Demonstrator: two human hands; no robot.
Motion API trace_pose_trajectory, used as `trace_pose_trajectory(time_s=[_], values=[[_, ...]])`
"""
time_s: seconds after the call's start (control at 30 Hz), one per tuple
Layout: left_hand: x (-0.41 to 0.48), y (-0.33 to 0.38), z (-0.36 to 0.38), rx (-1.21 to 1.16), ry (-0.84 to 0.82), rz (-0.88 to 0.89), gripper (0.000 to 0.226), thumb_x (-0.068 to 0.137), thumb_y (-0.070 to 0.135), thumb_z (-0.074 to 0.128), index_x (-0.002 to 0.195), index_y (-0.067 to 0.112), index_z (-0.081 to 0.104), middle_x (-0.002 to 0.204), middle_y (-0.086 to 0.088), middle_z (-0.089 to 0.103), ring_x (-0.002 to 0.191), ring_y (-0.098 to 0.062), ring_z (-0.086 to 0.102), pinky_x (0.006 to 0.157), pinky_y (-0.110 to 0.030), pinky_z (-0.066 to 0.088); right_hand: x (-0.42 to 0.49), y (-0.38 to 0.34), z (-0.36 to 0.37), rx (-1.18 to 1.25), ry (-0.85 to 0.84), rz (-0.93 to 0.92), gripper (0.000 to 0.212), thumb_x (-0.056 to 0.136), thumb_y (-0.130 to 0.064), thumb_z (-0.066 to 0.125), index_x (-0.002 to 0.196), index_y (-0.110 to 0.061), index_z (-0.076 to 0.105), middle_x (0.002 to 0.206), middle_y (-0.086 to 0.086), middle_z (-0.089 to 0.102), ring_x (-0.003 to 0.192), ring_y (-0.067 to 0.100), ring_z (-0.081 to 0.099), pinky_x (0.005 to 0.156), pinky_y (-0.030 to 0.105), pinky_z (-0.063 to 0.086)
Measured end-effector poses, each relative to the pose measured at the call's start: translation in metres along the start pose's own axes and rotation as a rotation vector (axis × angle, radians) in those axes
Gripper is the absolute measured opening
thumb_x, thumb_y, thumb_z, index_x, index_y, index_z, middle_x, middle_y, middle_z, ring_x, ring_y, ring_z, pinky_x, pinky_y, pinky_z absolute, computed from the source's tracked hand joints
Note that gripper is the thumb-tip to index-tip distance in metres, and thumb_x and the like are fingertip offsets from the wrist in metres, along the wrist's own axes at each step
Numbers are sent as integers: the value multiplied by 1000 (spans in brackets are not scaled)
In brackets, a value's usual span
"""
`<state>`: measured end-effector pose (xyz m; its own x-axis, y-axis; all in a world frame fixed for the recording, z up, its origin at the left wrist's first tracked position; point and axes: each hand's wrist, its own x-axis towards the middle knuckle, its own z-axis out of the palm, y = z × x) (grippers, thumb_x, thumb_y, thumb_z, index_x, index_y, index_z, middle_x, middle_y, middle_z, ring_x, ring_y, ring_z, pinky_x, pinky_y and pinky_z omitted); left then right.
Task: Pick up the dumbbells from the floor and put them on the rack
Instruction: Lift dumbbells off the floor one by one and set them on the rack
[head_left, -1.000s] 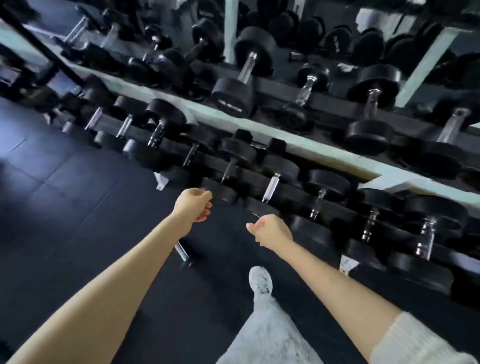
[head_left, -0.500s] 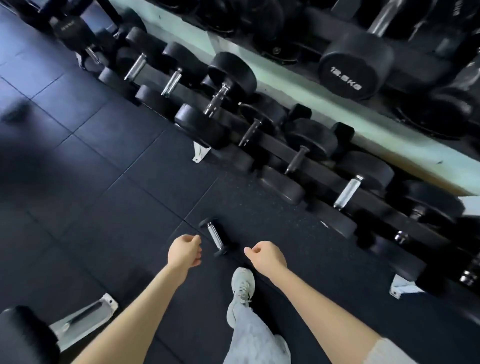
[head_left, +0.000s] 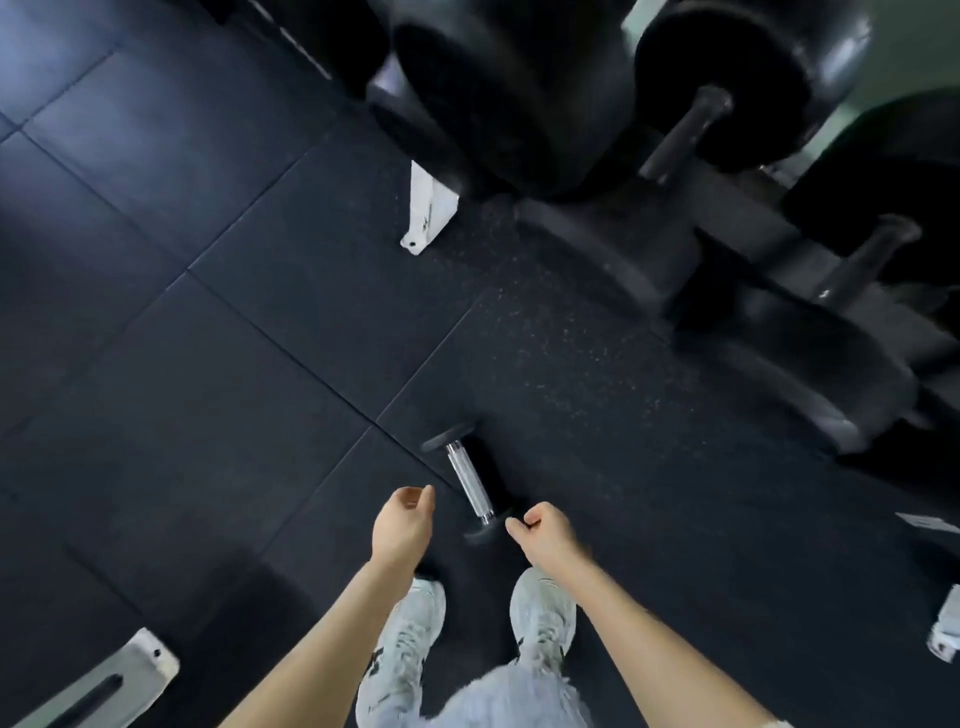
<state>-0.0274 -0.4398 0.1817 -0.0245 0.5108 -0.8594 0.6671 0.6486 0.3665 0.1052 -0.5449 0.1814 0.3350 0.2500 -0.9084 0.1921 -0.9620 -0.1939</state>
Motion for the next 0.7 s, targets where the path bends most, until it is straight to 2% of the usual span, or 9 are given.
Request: trace_pose_trajectory(time_s=[0.07,0.13,0.2,0.27,0.33,0.43,0.53,0.6,0.7], values=[[49,-19,16,25,-35,6,35,90,41,49,107,12,60,113,-14,66,108,-32,62,95,-44,51,46,3,22,-48,7,8,46,91,-49,51,125,-17,53,124,0,61,114,23,59,89,32,45],[98,-36,33,23,-76,20,46,90,45,46,108,4,59,114,-20,63,110,-36,60,93,-43,50,94,8,45,-99,11,10,53,90,-51,52,130,-16,49,129,1,60,118,24,57,93,34,47],[142,-50,53,38,-98,26,48,90,46,43,94,0,55,93,-22,63,90,-35,62,85,-43,51,142,12,67,-117,3,-10,59,89,-52,54,135,-17,45,132,2,59,120,23,58,95,33,47],[175,-59,70,63,-110,29,39,94,44,37,81,8,45,66,-4,48,61,-18,47,68,-37,43,184,15,87,-128,-10,-44,64,87,-55,53,137,-15,43,133,3,58,119,25,58,93,34,47],[202,-66,88,70,-132,15,37,96,42,33,86,9,47,66,2,43,60,-12,39,60,-30,35,217,17,102,-133,-44,-68,67,85,-59,52,134,-14,46,127,4,61,114,26,59,88,35,47],[225,-76,106,-75,-190,-4,41,97,43,35,103,7,53,89,-2,56,84,-17,52,76,-29,39,242,25,119,-99,-130,-81,54,83,-62,51,116,-20,61,103,0,72,95,22,67,87,36,51],[230,-80,119,-240,-222,-35,45,98,40,36,119,5,54,115,-8,65,108,-24,61,97,-39,48,250,32,125,-105,-128,-89,52,81,-67,46,102,-23,65,86,-5,75,83,18,69,87,38,52],[222,-74,121,-280,-194,-40,45,98,39,36,124,6,53,121,-14,64,112,-30,61,100,-47,47,246,33,123,-103,-102,-99,52,80,-69,46,97,-24,65,83,-6,74,81,19,68,85,37,52],[201,-61,116,-285,-160,-15,44,98,38,36,121,4,53,121,-18,63,110,-34,62,98,-50,49,222,27,111,-100,-66,-113,54,78,-71,47,91,-22,65,82,-4,74,83,23,68,87,39,52]])
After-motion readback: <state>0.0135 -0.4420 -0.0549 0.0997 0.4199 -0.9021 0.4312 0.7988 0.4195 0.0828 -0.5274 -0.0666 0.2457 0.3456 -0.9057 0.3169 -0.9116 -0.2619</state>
